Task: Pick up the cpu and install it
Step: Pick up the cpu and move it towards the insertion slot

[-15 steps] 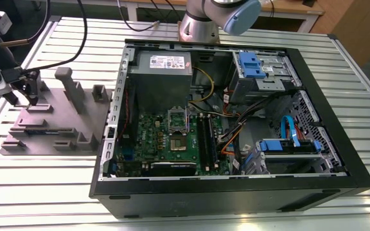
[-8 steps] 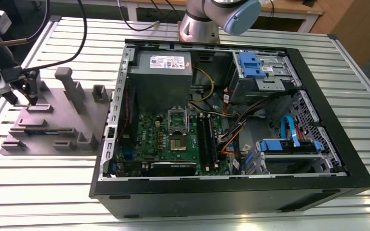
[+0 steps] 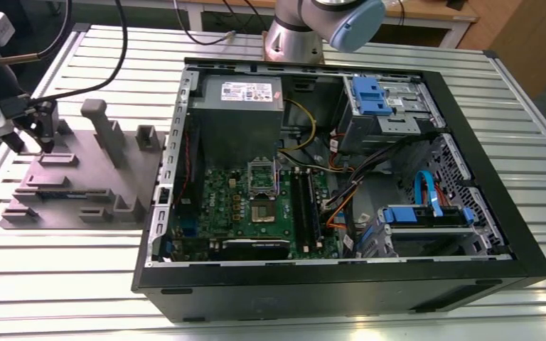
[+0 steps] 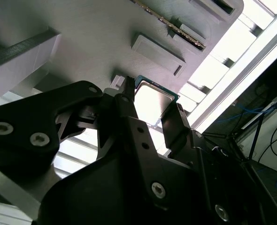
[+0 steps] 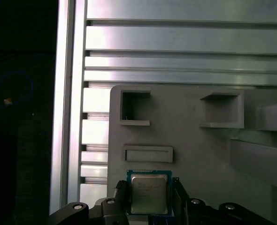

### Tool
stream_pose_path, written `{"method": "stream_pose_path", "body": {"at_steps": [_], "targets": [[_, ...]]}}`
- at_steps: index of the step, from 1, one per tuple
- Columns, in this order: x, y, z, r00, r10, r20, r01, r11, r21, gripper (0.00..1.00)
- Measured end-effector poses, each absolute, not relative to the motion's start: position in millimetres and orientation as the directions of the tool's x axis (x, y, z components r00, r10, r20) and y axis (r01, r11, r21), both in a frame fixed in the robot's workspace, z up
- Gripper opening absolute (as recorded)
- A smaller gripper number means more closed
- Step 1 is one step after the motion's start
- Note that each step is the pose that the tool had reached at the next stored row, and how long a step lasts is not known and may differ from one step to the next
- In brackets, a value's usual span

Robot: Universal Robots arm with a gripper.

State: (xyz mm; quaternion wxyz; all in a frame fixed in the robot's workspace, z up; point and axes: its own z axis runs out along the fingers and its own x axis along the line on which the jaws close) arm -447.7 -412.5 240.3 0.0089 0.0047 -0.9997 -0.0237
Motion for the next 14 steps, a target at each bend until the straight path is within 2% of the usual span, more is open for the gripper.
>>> {"method": "stream_pose_path", "body": {"at_steps": [14], "targets": [[-447.7,-412.5,244.7,-1.0,-0.01,0.018,-0.009,0.999,0.047,0.47]]}}
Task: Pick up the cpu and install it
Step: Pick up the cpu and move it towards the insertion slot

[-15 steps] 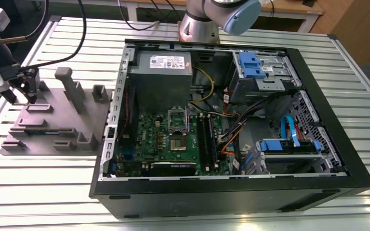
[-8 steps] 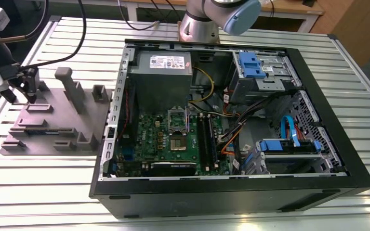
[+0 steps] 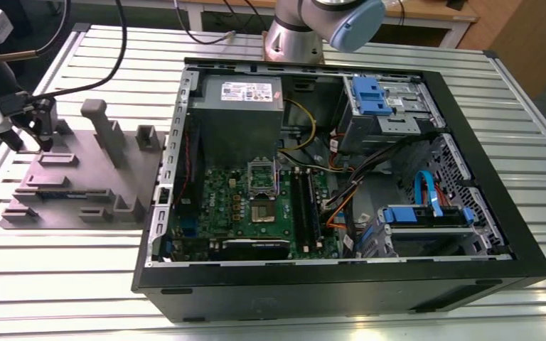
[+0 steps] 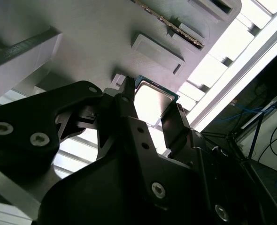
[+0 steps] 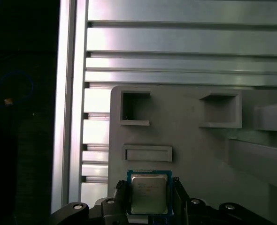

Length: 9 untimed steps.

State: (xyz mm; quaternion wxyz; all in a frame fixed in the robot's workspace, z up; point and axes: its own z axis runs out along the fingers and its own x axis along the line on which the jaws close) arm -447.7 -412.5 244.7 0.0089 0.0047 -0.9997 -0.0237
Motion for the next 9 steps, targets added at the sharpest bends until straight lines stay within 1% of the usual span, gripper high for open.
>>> {"method": "stream_pose_path", "body": {"at_steps": [9], "targets": [[-447.7,-412.5,246.6,-1.0,-0.01,0.018,-0.009,0.999,0.047,0.47]]}}
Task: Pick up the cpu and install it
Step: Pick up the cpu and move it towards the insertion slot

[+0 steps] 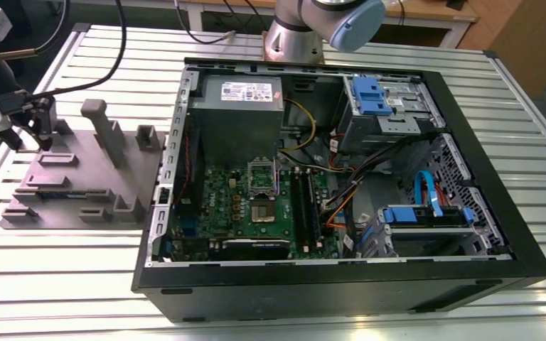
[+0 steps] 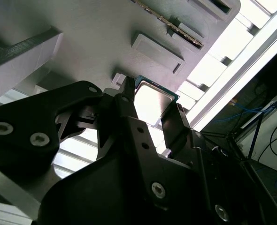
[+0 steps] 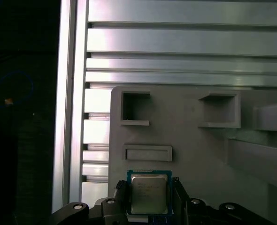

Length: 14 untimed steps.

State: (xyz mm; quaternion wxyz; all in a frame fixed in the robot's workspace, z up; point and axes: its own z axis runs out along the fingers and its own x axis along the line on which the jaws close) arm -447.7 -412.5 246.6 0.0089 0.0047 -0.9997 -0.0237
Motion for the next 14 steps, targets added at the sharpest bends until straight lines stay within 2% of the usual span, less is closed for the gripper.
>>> {"method": "stream_pose_path", "body": {"at_steps": [14], "targets": [[-447.7,-412.5,250.5,-1.0,-0.01,0.018,-0.009,0.999,0.047,0.47]]}}
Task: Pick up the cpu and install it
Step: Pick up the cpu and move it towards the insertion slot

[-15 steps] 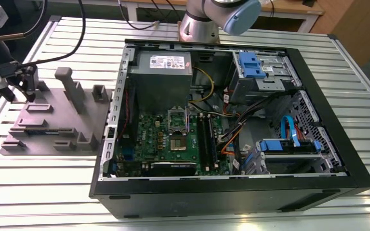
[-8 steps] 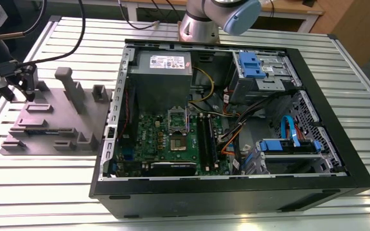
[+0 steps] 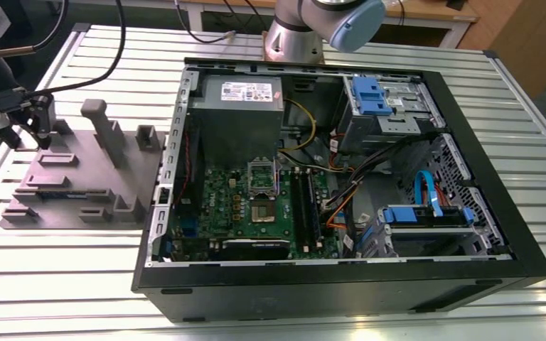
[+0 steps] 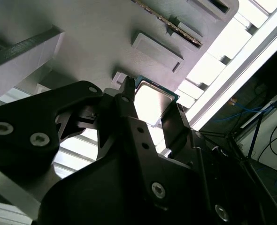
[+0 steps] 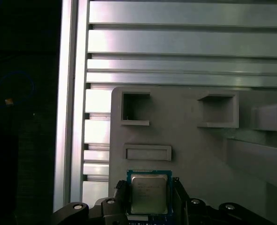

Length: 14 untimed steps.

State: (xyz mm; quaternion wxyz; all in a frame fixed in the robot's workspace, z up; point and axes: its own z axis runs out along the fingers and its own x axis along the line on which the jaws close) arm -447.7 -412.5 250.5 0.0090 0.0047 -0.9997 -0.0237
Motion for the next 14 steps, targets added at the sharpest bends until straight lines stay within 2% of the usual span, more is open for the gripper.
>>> {"method": "stream_pose_path", "body": {"at_steps": [14], "targets": [[-447.7,-412.5,253.6,-1.0,-0.01,0.018,-0.009,0.999,0.048,0.47]]}}
